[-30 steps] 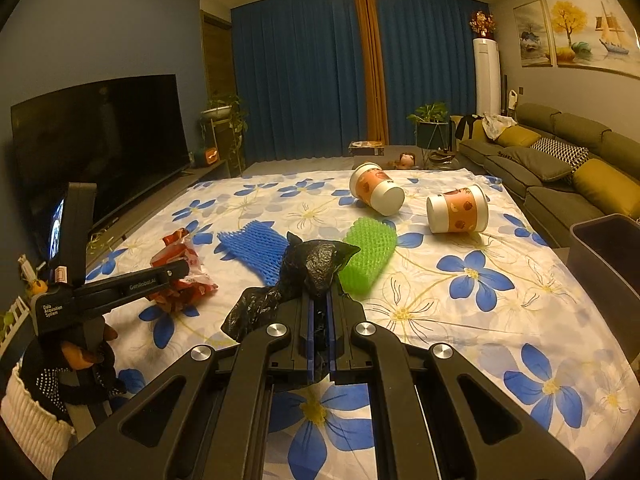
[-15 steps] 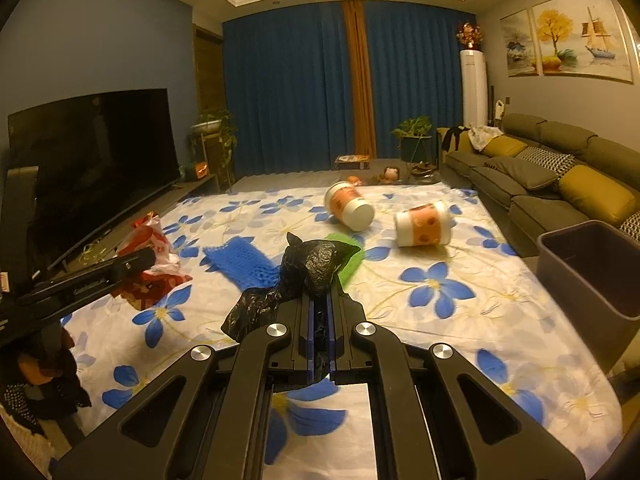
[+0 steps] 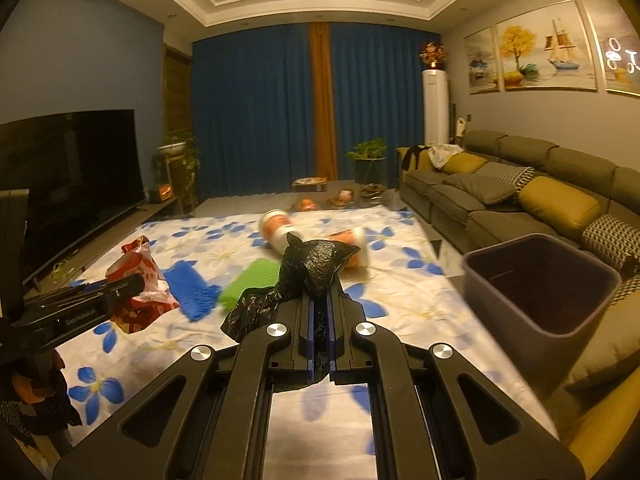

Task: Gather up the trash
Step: 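Carry the red wrapper and black bag to the grey bin with both tools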

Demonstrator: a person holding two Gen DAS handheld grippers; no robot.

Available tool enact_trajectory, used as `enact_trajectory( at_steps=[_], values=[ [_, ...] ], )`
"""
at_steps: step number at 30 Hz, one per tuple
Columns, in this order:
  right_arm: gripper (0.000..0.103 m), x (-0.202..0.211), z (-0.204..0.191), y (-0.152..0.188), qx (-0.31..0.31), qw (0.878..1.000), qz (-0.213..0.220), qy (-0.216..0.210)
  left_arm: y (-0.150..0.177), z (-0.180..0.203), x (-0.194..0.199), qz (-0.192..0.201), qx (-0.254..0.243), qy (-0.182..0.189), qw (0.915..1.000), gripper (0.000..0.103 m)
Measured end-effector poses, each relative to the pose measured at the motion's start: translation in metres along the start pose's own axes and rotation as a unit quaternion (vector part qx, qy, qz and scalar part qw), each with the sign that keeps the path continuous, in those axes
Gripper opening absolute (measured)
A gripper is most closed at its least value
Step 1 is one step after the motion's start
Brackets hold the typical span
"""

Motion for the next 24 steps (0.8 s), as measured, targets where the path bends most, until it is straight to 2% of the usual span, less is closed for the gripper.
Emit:
enact_trajectory(
  at_steps=[13, 24],
  values=[
    [0.006, 0.011, 0.072, 0.001, -0.009, 0.998, 0.014, 0.068, 0.005, 0.089, -0.025, -0.013, -0.058, 0.051, 0.9969, 0.029],
    [0.006, 0.009, 0.123, 0.004, -0.016, 0.992, 0.015, 0.121, 0.005, 0.179, -0.050, -0.022, -0.103, 0.112, 0.9881, 0.029]
  ],
)
Point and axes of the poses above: each gripper's, at about its wrist camera, not at the fingertips, and x roughly against the way its jaws point, z to its right, y to its underside, the point moved 5 cm from there along -x, roughly the way its jaws point, and after that the axes turned 6 degrees about x, right-handed, at the moved point
